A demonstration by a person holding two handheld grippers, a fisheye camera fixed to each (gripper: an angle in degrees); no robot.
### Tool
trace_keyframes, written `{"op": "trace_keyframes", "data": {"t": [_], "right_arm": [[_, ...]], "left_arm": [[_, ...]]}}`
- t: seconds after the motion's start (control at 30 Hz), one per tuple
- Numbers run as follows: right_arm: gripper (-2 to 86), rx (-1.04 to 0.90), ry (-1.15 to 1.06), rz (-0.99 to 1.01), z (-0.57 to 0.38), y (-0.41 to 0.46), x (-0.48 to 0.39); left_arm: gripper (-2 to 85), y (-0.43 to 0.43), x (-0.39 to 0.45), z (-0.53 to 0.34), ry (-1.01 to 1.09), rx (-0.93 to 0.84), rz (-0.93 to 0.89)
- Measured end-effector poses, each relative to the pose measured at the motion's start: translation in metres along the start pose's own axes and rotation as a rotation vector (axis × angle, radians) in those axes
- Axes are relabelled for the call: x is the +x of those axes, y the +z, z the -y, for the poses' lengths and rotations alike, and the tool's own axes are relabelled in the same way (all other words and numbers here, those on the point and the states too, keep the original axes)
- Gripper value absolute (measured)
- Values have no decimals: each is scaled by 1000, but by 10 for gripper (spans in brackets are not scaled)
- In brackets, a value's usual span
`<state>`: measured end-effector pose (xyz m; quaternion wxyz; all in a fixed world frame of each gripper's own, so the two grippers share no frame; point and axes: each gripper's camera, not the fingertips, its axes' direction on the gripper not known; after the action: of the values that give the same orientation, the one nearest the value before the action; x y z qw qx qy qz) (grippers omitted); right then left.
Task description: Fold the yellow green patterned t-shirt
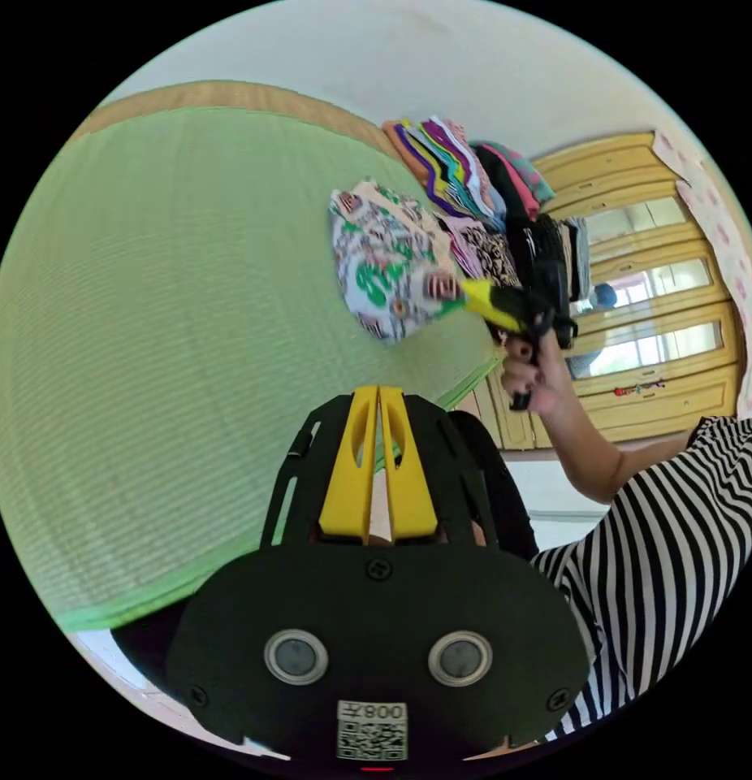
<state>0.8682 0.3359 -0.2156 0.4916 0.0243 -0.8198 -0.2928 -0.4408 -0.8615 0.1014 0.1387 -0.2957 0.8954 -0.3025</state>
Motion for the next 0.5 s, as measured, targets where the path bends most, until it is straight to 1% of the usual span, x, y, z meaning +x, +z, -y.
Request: {"op": "trace_keyframes", "data": {"t": [0.07, 0.23, 0.4, 0.5], "right_arm": [[80, -32, 65, 56, -31, 25, 12], [95, -38, 167, 26, -67, 28, 37], [103, -30, 232, -49, -74, 3, 64], [106, 17, 264, -122, -75, -27, 81]], "left_arm": [[31, -34, -10, -9, -44, 68, 0], [62, -59, -12, 11, -26, 131, -58], [66, -55, 12, 65, 87, 92, -71], [69, -53, 34, 100, 159, 50, -20]]}}
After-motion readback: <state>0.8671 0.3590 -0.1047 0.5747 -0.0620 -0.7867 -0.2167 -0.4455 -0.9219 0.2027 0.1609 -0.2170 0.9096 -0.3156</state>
